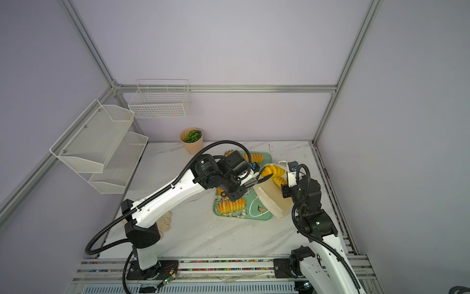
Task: Take the fake bread out of the paper bag
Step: 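Lift the yellow striped pastry out of the bag with the left tongs, then lower the yellow striped pastry onto the tray's far end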
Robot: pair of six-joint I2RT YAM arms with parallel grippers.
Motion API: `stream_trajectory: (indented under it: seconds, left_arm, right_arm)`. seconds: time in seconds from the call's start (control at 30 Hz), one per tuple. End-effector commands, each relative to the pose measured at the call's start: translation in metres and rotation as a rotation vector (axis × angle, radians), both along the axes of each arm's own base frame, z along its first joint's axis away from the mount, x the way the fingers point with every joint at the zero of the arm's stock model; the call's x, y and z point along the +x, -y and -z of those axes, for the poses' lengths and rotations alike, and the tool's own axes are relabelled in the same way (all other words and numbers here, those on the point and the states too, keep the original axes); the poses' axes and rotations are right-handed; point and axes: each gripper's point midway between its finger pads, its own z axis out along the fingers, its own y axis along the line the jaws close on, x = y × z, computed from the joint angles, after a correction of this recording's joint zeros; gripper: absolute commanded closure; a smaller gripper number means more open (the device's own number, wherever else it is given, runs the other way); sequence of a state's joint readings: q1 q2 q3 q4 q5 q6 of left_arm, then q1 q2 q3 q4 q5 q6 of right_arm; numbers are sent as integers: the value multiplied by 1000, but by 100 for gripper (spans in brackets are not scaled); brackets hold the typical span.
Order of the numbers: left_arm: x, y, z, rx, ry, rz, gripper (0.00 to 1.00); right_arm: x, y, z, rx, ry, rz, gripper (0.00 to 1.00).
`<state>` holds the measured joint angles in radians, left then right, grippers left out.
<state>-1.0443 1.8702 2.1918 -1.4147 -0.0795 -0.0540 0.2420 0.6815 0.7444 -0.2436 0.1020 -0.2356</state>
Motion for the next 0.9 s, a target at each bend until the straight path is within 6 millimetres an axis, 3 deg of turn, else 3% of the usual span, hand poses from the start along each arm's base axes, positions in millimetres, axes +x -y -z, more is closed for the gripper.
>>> stream_trajectory:
  seconds: [0.0,0.23,0.47,0.63,0.77,0.87]
  left_arm:
    - [-9,-12,-17,-17,65,65,100]
    - [-19,-35,-40,-65,125,77,100]
    - [-26,-63,-78,-177,253,64,100]
    - [-34,-91,-115,-334,394,33,100]
    - [-30,-117,-128,-427,484,-64,100]
    - [-21,-134,-124,-448,486,-149,100]
  right_arm:
    - [1,7,-19,39,38,49,100]
    - [6,10,-18,43,17,78,100]
    - [8,15,-27,43,26,107,100]
    - [9,16,-29,41,29,114,100]
    - [9,18,-33,29,37,126,100]
    - [9,21,-36,11,41,136,100]
